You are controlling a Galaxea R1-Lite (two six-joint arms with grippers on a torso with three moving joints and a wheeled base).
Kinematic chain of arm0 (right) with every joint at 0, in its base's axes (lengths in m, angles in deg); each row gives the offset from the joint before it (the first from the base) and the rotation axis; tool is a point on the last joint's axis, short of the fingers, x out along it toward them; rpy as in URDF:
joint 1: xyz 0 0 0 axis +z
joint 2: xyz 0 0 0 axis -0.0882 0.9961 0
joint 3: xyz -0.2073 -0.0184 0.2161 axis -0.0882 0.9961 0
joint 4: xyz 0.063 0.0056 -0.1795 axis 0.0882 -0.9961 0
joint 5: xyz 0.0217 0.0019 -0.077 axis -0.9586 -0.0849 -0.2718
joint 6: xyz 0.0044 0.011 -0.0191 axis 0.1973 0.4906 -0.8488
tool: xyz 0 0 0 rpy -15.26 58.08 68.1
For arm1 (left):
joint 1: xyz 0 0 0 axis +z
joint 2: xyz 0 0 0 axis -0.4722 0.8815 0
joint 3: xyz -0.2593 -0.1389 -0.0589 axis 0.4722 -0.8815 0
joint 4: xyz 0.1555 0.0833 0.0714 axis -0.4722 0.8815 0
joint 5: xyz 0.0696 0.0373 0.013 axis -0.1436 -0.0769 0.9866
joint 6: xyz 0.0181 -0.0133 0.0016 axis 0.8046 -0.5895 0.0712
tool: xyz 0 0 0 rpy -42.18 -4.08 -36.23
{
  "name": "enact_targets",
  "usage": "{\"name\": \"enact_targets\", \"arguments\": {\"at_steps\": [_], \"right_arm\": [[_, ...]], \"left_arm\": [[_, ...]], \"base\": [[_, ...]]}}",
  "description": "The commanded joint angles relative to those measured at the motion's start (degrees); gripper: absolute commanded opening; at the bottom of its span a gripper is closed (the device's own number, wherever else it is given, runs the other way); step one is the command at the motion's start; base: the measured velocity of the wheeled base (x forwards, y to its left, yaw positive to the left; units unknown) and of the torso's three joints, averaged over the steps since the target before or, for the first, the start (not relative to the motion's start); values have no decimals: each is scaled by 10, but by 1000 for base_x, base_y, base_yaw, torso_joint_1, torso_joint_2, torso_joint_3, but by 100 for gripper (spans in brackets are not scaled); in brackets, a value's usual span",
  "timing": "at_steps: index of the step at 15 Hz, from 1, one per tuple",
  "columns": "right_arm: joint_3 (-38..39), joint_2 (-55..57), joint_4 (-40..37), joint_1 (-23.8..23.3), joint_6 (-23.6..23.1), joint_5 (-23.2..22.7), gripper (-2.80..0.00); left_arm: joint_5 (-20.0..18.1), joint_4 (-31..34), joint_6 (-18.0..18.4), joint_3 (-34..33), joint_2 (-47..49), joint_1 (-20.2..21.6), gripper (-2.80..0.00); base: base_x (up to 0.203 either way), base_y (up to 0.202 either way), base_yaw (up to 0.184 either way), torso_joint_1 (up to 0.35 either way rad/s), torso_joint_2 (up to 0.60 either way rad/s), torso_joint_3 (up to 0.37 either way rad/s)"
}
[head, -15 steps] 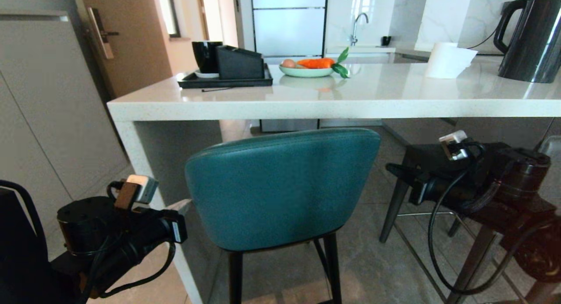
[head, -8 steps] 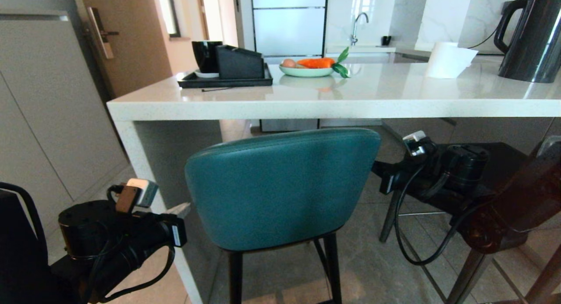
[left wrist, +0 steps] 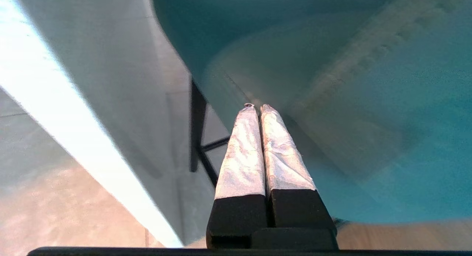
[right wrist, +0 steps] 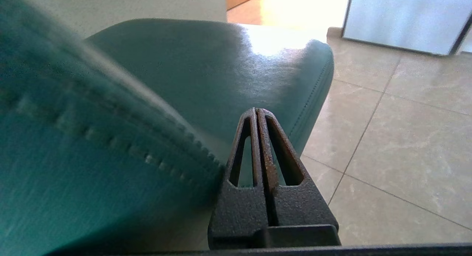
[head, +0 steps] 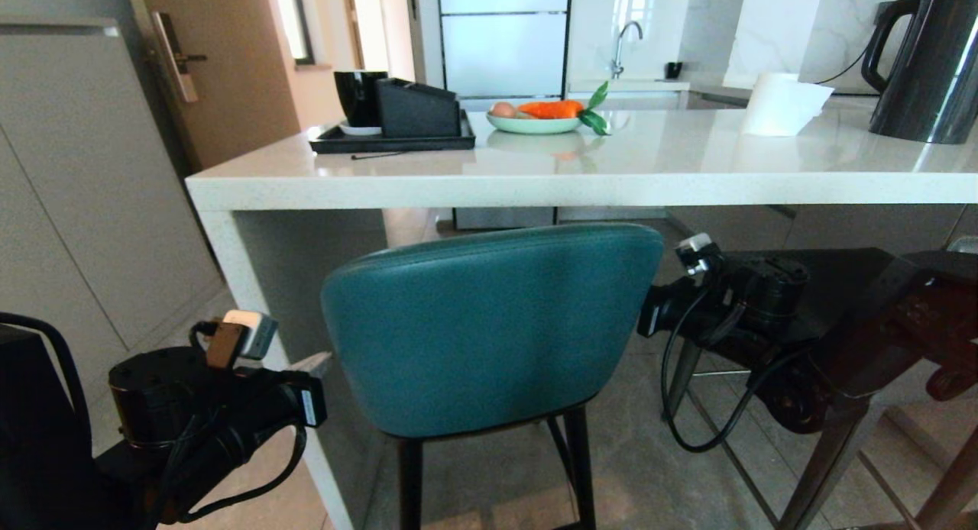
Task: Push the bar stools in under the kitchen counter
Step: Pull the blue chair out from under the dining table
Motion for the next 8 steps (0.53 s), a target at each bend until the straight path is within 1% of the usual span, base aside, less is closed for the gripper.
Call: {"name": "enact_targets", "arguments": {"at_steps": [1,4,8], "right_arm": [[40,-23,18,29,0,-7,-280],[109,-61,56,62,-1,-7,-280],[143,-93,64,71,0,-6,-280]], "left_arm": [[0,-5,-1,7,12,1,-280],[0,-5,-1,22,28,4,-280],[-1,-5,-1,32,31,8,-280]], "base": [[0,0,0,0,0,0],[0,0,0,0,0,0],[0,0,0,0,0,0]]}}
